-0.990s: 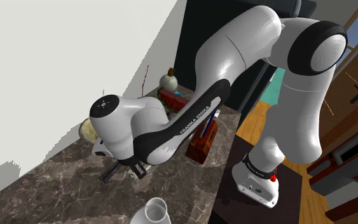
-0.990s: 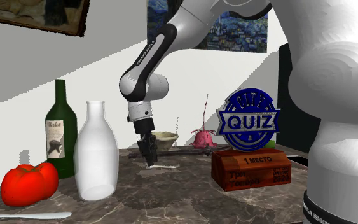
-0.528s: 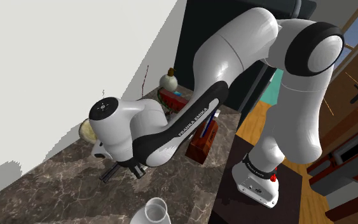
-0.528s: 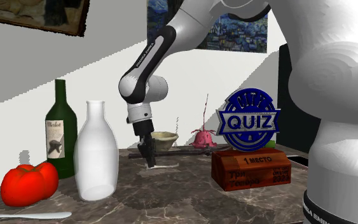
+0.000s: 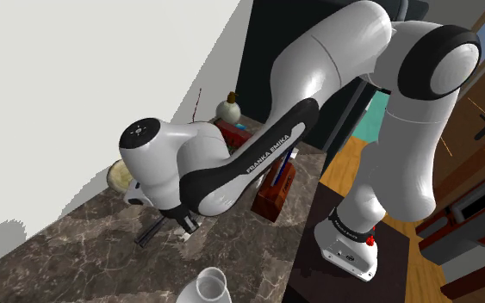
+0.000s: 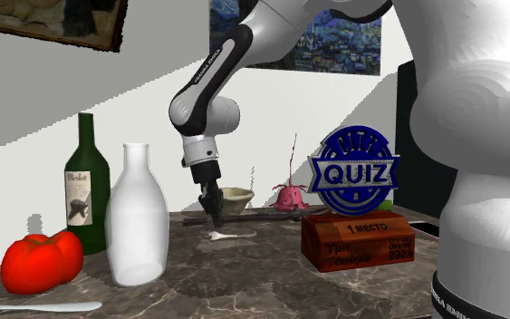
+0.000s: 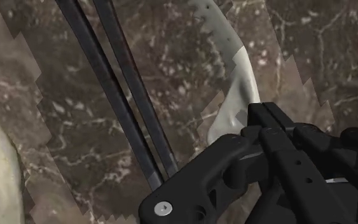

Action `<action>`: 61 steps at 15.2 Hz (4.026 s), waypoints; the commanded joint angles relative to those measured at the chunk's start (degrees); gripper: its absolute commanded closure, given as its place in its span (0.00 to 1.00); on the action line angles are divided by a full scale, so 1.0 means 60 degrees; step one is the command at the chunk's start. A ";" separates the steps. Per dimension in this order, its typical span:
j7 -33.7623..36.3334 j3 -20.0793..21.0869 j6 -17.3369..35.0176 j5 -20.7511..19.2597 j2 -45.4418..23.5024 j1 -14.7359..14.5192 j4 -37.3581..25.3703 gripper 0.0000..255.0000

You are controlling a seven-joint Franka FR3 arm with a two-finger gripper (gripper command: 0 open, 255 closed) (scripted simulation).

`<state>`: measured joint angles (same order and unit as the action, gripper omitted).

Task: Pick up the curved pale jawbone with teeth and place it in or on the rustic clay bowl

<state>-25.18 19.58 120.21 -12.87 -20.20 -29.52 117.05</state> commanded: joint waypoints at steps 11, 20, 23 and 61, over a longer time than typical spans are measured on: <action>-0.6492 0.0442 0.8001 0.3651 0.2200 0.1601 0.5388 0.00; -0.6323 0.0312 0.8209 0.3415 0.1923 0.1499 0.5327 0.00; -0.6323 0.0312 0.8209 0.3415 0.1923 0.1499 0.5327 1.00; -0.7048 0.0385 0.3639 0.4834 0.5763 0.1647 0.4483 1.00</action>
<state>-67.49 21.99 142.90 16.11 13.87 -19.63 144.26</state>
